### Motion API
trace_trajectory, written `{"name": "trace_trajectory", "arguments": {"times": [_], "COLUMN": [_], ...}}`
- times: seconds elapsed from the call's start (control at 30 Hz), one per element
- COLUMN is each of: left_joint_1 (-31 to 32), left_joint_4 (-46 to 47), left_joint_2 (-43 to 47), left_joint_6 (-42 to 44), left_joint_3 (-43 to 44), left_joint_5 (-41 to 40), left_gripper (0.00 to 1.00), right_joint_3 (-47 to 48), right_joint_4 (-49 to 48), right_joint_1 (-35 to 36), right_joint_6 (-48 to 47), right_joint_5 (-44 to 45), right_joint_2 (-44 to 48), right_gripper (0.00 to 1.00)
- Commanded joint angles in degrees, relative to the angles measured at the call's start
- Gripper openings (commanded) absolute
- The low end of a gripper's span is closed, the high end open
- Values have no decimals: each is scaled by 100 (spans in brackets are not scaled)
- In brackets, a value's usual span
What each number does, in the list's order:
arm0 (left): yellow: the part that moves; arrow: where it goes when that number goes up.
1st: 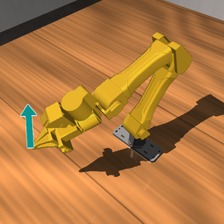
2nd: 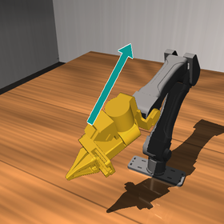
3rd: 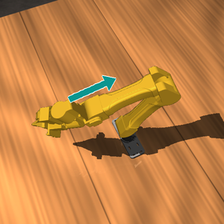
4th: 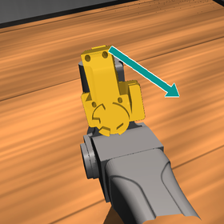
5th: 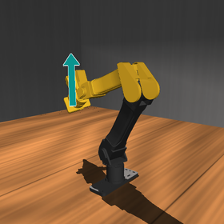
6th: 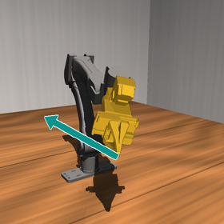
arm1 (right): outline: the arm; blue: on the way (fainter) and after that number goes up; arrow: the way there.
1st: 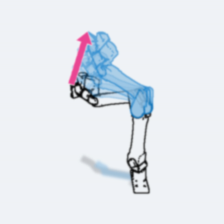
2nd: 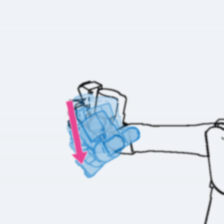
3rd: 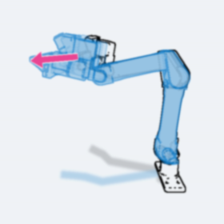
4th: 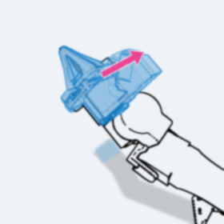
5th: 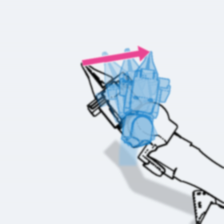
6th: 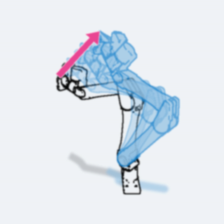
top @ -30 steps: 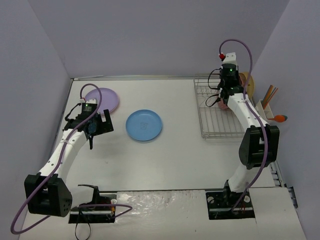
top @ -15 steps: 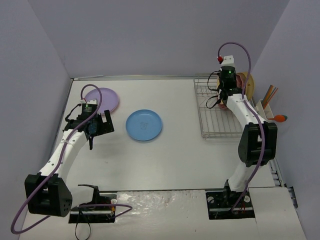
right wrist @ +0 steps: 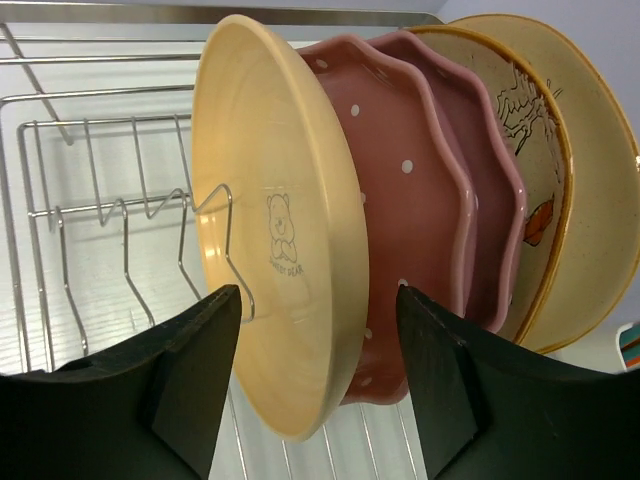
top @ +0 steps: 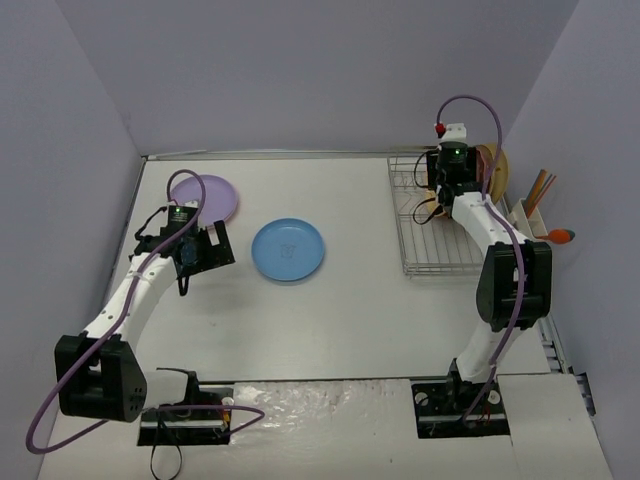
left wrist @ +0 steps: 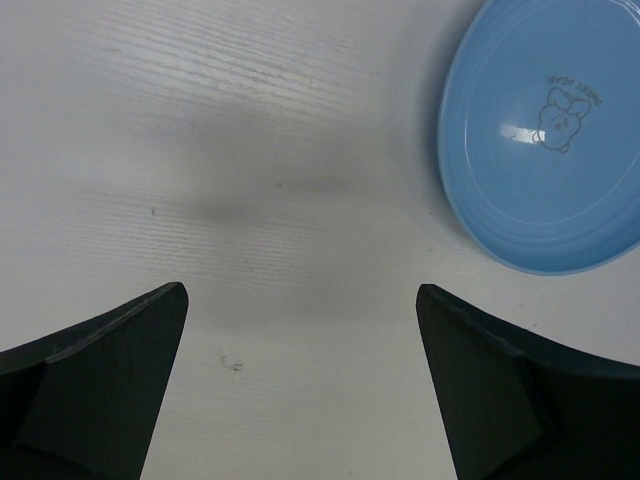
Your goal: Load the plates into the dish rack
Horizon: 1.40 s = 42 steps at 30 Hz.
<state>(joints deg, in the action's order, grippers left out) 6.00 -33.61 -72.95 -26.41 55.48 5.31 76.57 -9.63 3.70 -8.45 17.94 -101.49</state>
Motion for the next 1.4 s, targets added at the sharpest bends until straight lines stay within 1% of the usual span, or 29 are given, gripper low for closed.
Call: {"name": "trace_trajectory", "arguments": {"times": [0.0,0.1,0.2,0.23,0.3,0.4,0.5,0.57,0.7,0.87,0.93,0.97,1.0,1.03,1.07,1.17,1.23,1.3,1.37], "left_joint_1": [139,282,435,491,565,677,761,808,881,1034,1081,1095,1096,1102,1105,1105,1105,1105,1102], "left_joint_4": [220,277,319,344,395,425,446,516,696,619,638,652,675,695,710,719,668,601,613], "left_joint_2": [-316,-655,-1126,-1260,-1534,-1986,-2411,-2660,-3065,-3278,-3251,-3244,-3207,-3179,-3157,-3081,-2973,-2856,-2613], "left_joint_6": [-425,-641,-888,-950,-1055,-1182,-1375,-1485,-1820,-2052,-2110,-2144,-2163,-2192,-2212,-2215,-2163,-2105,-2079], "left_joint_3": [305,401,584,650,790,1078,1342,1447,1618,1763,1690,1662,1578,1501,1442,1321,1235,1210,1109], "left_joint_5": [238,260,217,221,244,184,197,239,363,165,126,112,110,105,102,115,159,181,280], "left_gripper": [97,97,97,97,97,96,93,92,86,69,57,53,42,34,28,15,3,0,0], "right_joint_3": [9,-40,-176,-325,-600,-975,-1434,-1768,-2364,-2831,-2908,-2950,-2977,-3002,-3026,-3091,-3160,-3289,-3348], "right_joint_4": [-66,97,206,217,225,210,165,154,154,154,163,163,156,149,140,72,-38,-232,-405], "right_joint_1": [-4,15,77,78,84,123,160,174,201,271,280,280,287,304,324,398,483,535,622], "right_joint_6": [409,766,1408,1616,2043,2630,3024,3149,3316,3499,3466,3472,3495,3509,3522,3574,3737,3878,4086], "right_joint_5": [-350,-624,-1137,-1309,-1671,-2462,-3092,-3366,-3621,-3789,-3800,-3813,-3852,-3900,-3942,-4030,-4099,-4176,-4329], "right_joint_2": [1121,1634,2250,2408,2726,3267,3701,3981,4314,4672,4731,4766,4770,4765,4748,4674,4633,4532,4361], "right_gripper": [73,85,97,98,100,100,100,100,100,100,100,100,100,100,100,100,100,100,100]}}
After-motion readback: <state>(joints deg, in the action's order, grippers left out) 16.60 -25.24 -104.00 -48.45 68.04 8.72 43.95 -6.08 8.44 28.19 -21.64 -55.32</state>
